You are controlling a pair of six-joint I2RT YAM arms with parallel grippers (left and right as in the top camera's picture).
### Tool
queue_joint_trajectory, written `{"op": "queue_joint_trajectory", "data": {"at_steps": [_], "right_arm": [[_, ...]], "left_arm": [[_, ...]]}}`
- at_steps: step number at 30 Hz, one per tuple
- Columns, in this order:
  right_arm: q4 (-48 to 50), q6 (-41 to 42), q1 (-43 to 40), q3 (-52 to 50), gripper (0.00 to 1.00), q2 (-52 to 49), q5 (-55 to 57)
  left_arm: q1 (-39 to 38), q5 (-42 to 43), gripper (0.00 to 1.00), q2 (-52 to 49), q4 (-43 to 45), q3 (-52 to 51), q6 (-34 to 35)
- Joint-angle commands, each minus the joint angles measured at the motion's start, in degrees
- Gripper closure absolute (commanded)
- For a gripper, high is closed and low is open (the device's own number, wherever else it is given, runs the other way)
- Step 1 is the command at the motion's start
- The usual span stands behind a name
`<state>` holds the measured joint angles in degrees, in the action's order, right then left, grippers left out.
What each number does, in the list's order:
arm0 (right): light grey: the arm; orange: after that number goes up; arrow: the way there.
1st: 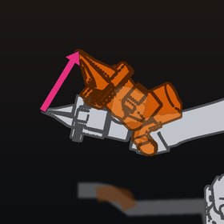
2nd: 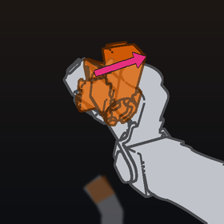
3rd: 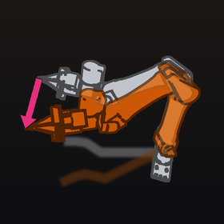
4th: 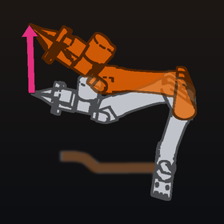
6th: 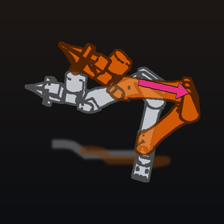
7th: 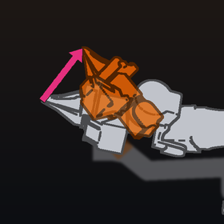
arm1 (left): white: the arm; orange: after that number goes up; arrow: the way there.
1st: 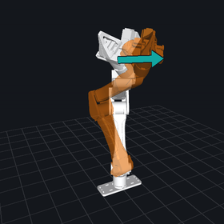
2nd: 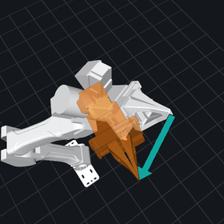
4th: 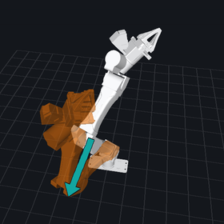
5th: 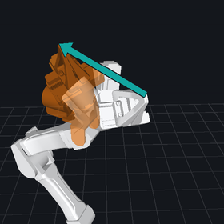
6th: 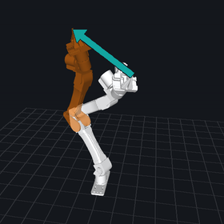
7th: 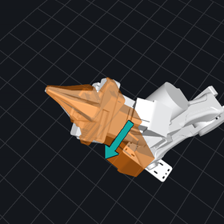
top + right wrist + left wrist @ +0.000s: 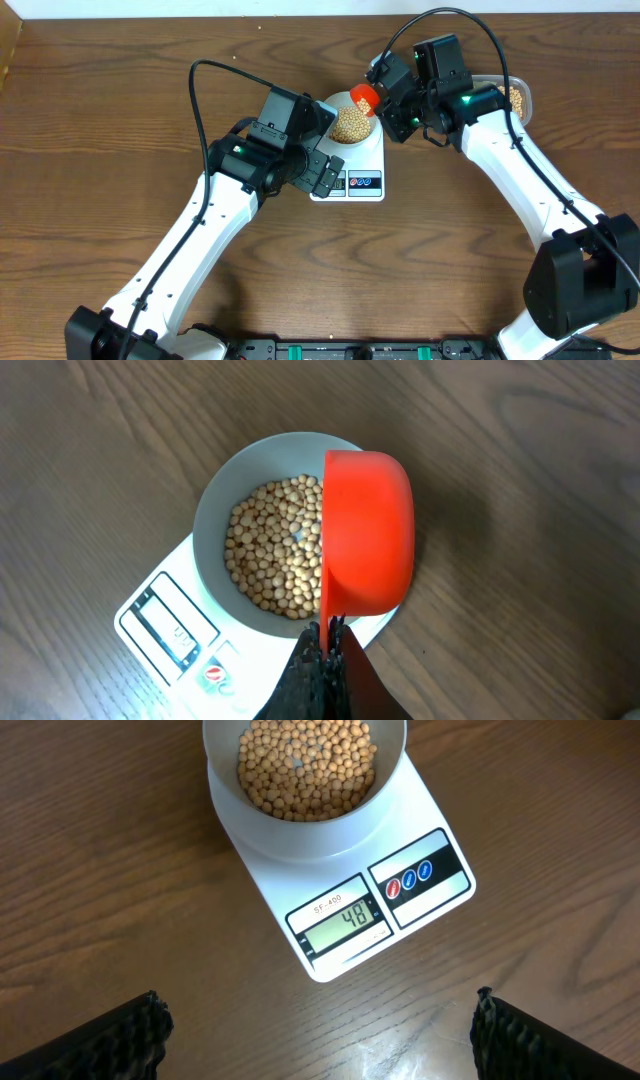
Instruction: Scoop item into bowl and weigh 50g on scale
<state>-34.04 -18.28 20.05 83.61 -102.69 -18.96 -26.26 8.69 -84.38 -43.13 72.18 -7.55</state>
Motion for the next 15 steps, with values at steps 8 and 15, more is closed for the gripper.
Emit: {"op": "queue_joint_trajectory", "data": {"at_steps": [8,15], "right_arm": [[0.4,-4.4,0.3,0.8,0.99,1.2,0.2],[0.3,1.6,0.3,0.8,0.99,1.2,-1.7]], "left_arm": [[0.2,0.1,0.02,-0.3,-0.2,0.0,-0.3],[0.2,0.1,0.02,-0.3,-0.2,0.0,-0.3]]}}
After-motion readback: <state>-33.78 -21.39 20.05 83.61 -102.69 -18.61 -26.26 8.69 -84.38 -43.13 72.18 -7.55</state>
